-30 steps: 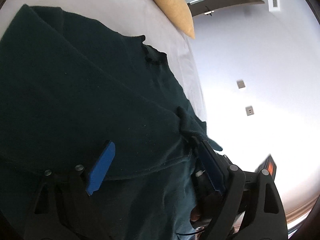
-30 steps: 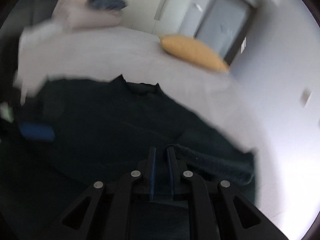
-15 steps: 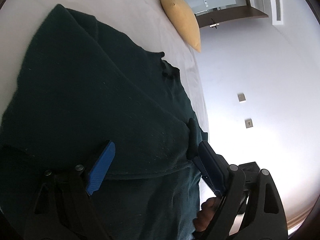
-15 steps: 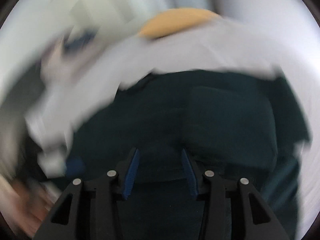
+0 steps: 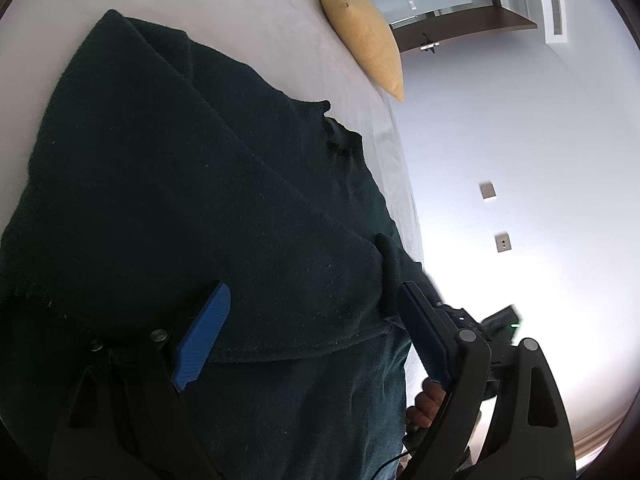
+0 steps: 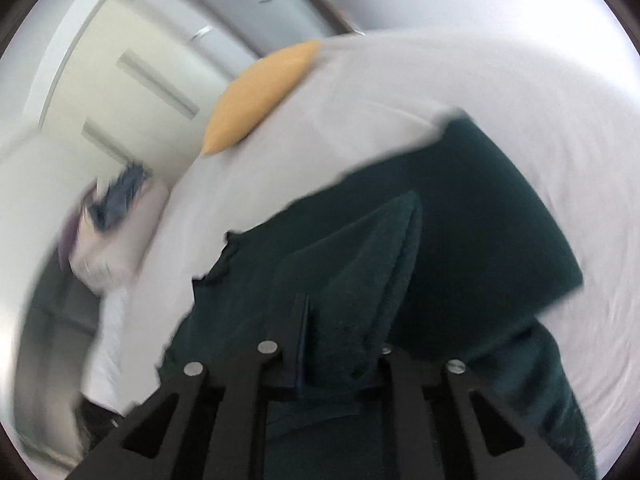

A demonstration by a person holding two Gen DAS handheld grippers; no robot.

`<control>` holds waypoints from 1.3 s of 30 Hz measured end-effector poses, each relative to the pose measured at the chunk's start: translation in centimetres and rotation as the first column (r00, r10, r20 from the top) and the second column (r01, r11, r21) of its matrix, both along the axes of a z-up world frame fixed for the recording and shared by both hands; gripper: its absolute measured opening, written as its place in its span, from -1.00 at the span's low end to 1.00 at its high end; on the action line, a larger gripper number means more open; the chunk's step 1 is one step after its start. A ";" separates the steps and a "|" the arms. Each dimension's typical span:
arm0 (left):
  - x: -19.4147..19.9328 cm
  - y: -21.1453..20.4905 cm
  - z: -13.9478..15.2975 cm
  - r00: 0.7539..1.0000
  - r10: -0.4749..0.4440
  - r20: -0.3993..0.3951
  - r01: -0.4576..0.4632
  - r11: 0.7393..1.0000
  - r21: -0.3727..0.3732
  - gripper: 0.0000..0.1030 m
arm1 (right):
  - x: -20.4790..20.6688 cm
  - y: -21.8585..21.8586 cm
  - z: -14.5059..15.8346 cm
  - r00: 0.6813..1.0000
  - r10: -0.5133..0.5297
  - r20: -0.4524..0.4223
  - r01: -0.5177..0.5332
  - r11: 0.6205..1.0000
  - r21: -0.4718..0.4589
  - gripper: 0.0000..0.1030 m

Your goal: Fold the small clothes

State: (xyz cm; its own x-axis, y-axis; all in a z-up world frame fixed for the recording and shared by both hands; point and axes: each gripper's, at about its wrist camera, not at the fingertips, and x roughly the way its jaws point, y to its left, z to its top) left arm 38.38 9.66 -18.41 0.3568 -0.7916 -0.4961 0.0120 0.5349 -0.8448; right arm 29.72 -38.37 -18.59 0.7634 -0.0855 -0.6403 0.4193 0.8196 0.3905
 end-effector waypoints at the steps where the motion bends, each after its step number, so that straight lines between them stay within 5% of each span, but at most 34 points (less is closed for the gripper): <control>1: 0.2 -0.1 0.0 1.000 0.000 0.001 0.000 1.000 -0.006 0.65 | 0.6 1.3 0.7 0.999 0.039 -0.004 -0.039 0.997 -0.069 -0.74; 6: 0.4 0.4 -0.1 1.000 0.018 -0.008 -0.018 0.999 -0.049 0.65 | 4.0 10.0 2.2 0.956 0.285 -0.074 -0.293 0.892 -0.345 -0.74; 12: 1.3 -0.1 1.0 1.000 0.004 0.002 -0.003 0.996 -0.092 0.65 | 4.9 11.6 -0.1 0.937 0.330 -0.114 -0.349 0.883 -0.315 -0.74; 15: 2.4 -0.9 1.6 1.000 -0.019 -0.006 0.018 0.989 -0.144 0.65 | 4.8 12.7 -1.0 0.915 0.366 -0.168 -0.402 0.841 -0.362 -0.74; 26: 6.6 -7.2 1.9 0.984 -0.163 -0.067 0.157 0.984 -0.081 0.62 | 4.3 13.5 -1.6 0.897 0.401 -0.187 -0.443 0.821 -0.360 -0.73; 29: 7.3 -8.7 1.6 0.974 -0.214 -0.078 0.208 0.975 -0.079 0.24 | 4.3 13.3 -1.5 0.897 0.403 -0.181 -0.442 0.825 -0.353 -0.72; 31: 7.2 -9.1 1.0 0.967 -0.238 -0.089 0.230 0.969 -0.090 -0.42 | 4.3 13.2 -1.4 0.895 0.408 -0.180 -0.446 0.825 -0.348 -0.69; 35: 7.5 -10.3 1.0 0.966 -0.248 -0.078 0.244 0.968 -0.060 -0.70 | 3.9 13.1 -1.4 0.895 0.411 -0.174 -0.446 0.828 -0.339 -0.63; 39: 7.7 -9.9 1.4 0.973 -0.224 -0.050 0.222 0.974 -0.042 -0.81 | 1.8 11.2 -0.9 0.909 0.395 -0.130 -0.416 0.868 -0.271 -0.14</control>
